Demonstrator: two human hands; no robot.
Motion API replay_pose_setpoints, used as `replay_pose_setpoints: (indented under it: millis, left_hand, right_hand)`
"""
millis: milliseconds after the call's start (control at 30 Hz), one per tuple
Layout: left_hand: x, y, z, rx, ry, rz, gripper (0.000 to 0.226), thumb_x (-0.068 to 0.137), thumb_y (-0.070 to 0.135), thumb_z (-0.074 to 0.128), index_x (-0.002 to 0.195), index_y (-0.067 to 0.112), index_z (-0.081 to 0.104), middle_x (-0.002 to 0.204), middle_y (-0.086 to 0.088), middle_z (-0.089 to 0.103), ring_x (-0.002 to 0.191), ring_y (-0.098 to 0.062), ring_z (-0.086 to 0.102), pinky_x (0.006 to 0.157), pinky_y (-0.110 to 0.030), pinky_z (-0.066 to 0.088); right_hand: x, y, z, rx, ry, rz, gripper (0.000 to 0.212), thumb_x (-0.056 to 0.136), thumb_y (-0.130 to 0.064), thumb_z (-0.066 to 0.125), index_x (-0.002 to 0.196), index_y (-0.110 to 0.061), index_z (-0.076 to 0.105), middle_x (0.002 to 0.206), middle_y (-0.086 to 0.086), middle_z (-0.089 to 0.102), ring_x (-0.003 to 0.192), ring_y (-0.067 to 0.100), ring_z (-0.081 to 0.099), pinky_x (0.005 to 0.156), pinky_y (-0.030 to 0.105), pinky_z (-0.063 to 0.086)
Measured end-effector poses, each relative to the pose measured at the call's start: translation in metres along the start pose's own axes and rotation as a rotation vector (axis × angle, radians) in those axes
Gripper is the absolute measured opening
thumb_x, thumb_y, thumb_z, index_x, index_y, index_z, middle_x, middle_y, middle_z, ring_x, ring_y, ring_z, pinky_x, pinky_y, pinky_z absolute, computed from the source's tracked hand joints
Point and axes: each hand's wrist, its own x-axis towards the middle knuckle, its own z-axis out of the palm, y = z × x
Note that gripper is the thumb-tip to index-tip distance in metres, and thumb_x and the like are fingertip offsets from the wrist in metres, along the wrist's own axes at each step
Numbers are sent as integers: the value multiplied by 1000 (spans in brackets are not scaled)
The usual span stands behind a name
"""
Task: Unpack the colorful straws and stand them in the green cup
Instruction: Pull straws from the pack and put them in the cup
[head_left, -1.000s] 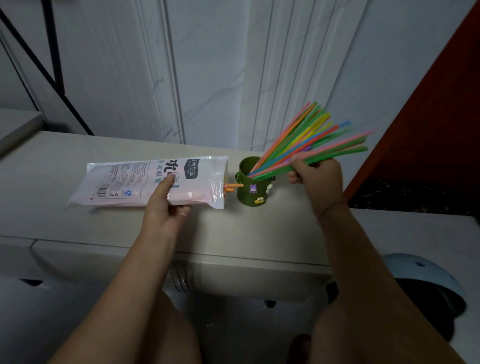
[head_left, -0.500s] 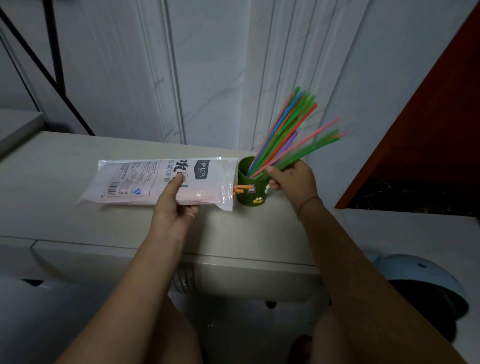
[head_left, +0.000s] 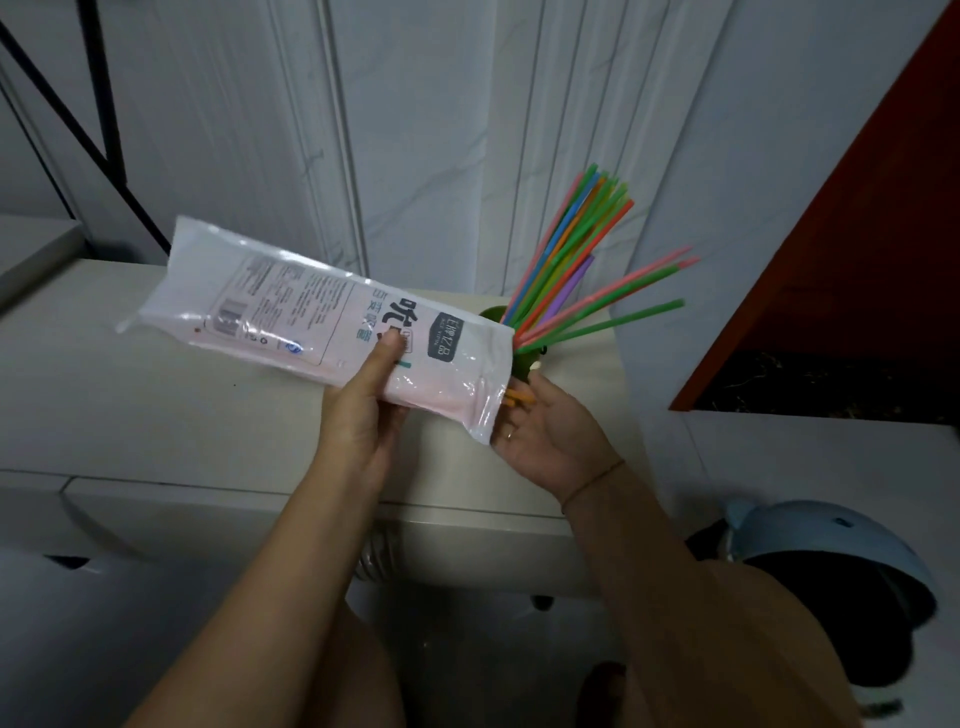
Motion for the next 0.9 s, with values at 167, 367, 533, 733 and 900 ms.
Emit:
replay_pose_setpoints:
  millis: [167, 367, 533, 733, 900]
  left_hand:
    - [-5, 7, 7, 106, -38, 99, 54, 78, 6, 66, 131, 7, 52, 130, -17, 60, 118, -31, 59, 100, -49, 47]
    - [1, 7, 0, 14, 18, 48, 44, 84, 6, 64, 127, 11, 56, 129, -13, 62, 111, -23, 63, 96, -43, 50]
    - [6, 4, -10, -135, 122, -75, 32, 85, 6, 64, 115, 18, 62, 113, -5, 72, 102, -19, 68, 88, -39, 56]
    - [7, 3, -7, -267, 155, -151, 24, 86, 2, 62, 106, 16, 64, 94, -4, 76, 92, -17, 72, 85, -40, 57]
    - [6, -2, -3, -295, 131, -207, 29, 86, 4, 62, 112, 16, 62, 100, -6, 75, 102, -21, 69, 86, -48, 54]
  right_hand:
    - [5, 6, 3, 107, 17, 12, 39, 100, -30, 32, 104, -7, 63, 83, 9, 64, 76, 17, 53, 67, 32, 57]
    - [5, 5, 3, 102, -45, -2, 40, 101, -28, 31, 123, -6, 55, 93, 11, 65, 73, 19, 64, 61, 35, 60]
    - [1, 4, -2, -350, 43, -173, 26, 95, -23, 49, 115, -10, 59, 96, 9, 65, 82, 18, 63, 69, 29, 56]
    - [-2, 5, -3, -702, 147, -591, 7, 86, 0, 59, 91, -3, 63, 69, 8, 62, 50, 5, 54, 50, 18, 48]
    - [-8, -3, 7, -795, 84, -703, 9, 83, 6, 60, 88, 1, 65, 59, 2, 65, 47, 5, 58, 50, 16, 50]
